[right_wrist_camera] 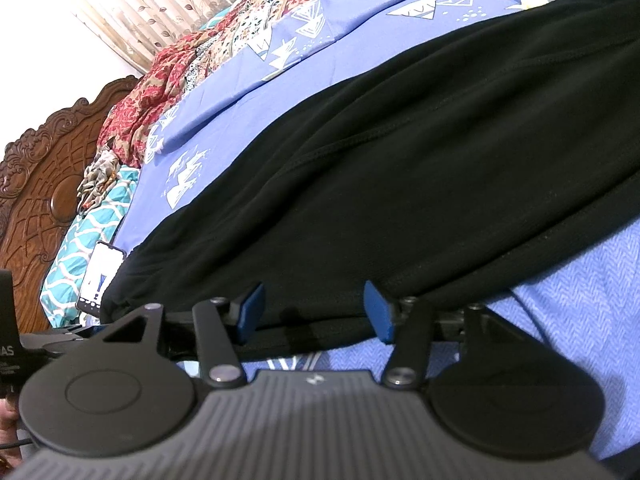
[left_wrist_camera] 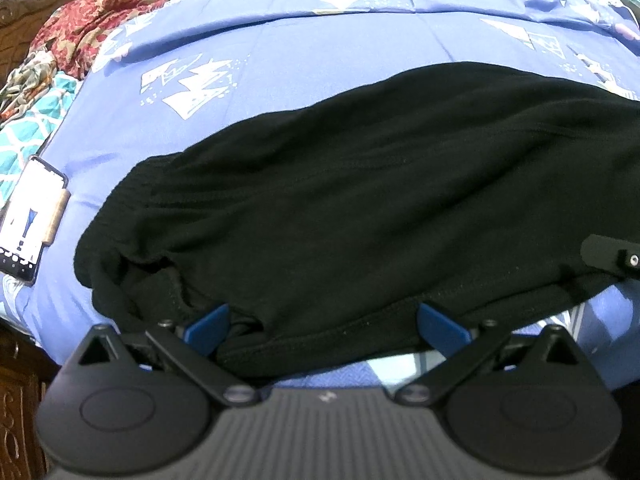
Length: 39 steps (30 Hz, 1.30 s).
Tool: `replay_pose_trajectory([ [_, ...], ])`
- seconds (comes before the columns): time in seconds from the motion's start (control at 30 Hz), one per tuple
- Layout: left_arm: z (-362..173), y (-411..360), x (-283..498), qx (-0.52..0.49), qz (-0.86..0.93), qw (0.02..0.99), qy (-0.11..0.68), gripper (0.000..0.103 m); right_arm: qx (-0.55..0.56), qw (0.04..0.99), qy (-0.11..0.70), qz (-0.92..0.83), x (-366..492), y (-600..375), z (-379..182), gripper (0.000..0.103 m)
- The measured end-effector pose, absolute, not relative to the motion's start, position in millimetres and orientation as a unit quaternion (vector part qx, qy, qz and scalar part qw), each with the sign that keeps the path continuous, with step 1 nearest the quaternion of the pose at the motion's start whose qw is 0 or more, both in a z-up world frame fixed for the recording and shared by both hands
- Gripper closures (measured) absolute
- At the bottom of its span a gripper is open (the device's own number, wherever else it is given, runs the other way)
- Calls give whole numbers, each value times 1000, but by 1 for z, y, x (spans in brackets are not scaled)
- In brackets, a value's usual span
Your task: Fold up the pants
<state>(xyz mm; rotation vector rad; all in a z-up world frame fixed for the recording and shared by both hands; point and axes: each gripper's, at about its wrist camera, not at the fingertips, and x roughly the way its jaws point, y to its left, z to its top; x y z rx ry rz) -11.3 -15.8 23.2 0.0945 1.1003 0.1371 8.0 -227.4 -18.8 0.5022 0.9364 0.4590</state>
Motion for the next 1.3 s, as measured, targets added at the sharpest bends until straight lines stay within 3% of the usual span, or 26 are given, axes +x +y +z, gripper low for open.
replay_pose_trajectory([
  [0.43, 45, -11, -24, 45, 94, 860, 499, 0, 232, 839, 442, 217, 4, -223, -18, 45],
  [0.67, 46, -1, -24, 32, 105, 858, 502, 0, 191, 862, 382, 273, -10, -213, 2, 46],
  [0.9, 38, 3, -24, 30, 107, 849, 516, 0, 188, 848, 410, 279, -5, -209, -8, 63],
  [1.3, 29, 4, -28, 25, 104, 841, 530, 0, 156, 858, 392, 292, -2, -186, 6, 64],
])
